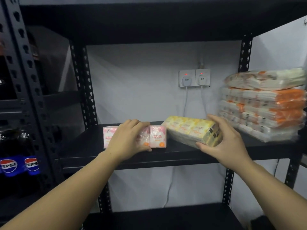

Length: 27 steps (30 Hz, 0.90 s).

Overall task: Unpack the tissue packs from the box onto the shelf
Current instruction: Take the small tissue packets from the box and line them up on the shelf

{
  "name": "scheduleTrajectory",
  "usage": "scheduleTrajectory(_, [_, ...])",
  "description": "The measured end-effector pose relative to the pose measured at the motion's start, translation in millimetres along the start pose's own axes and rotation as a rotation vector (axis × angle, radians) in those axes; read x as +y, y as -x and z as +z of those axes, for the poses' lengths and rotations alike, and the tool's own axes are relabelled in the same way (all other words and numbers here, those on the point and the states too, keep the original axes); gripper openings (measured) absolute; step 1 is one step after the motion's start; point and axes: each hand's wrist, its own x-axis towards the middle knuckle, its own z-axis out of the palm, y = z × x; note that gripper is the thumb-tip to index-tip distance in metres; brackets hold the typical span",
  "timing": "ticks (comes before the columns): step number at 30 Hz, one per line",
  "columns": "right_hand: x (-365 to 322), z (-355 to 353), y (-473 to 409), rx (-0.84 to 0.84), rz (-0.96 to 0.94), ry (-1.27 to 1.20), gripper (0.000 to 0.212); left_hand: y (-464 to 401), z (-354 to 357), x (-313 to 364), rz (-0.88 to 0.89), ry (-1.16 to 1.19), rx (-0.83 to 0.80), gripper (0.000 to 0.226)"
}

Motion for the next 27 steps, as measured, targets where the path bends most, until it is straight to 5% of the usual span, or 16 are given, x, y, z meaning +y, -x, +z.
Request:
scheduleTrajectory(15, [14.2, 40.1, -25.4, -0.155, 0.051, 0.211, 0.077, -8.7, 18.3, -47.2, -0.017, 0.117, -0.049, 0.055])
scheduleTrajectory(22, [45.8, 27.9, -38.1, -0.219, 0.050, 0.133, 0.075, -29.3, 22.0, -33.0, -0.112, 0.085, -0.090, 0.054])
scheduleTrajectory(27, [67.0, 7.6, -45.5, -0.282, 0.014, 0.079, 0.076, -70.1, 35.8, 4.4, -0.204, 0.024, -0.222, 0.079])
